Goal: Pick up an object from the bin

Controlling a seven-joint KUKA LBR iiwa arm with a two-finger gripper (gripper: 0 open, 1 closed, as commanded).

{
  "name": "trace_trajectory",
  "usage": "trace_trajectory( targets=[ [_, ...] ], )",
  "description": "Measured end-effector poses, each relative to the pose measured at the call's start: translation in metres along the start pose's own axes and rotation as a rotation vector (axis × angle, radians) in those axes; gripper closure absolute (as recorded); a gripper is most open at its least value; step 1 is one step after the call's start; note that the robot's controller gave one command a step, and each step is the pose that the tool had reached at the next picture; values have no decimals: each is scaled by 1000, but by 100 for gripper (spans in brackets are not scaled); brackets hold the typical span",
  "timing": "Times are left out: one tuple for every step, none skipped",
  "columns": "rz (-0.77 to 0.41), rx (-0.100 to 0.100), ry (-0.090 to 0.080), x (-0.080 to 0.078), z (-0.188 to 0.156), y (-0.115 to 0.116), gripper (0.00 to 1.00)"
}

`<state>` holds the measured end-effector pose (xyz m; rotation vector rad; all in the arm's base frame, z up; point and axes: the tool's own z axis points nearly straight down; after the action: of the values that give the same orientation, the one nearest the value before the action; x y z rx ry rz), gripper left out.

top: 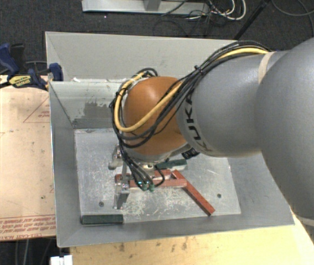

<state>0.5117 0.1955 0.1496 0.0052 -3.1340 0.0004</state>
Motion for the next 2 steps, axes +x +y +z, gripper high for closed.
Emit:
trace_trajectory(
  targets=[
    [3, -1, -7, -2, -4, -1, 0],
    [-114, -16, -53, -15, 66, -77, 100]
  ],
)
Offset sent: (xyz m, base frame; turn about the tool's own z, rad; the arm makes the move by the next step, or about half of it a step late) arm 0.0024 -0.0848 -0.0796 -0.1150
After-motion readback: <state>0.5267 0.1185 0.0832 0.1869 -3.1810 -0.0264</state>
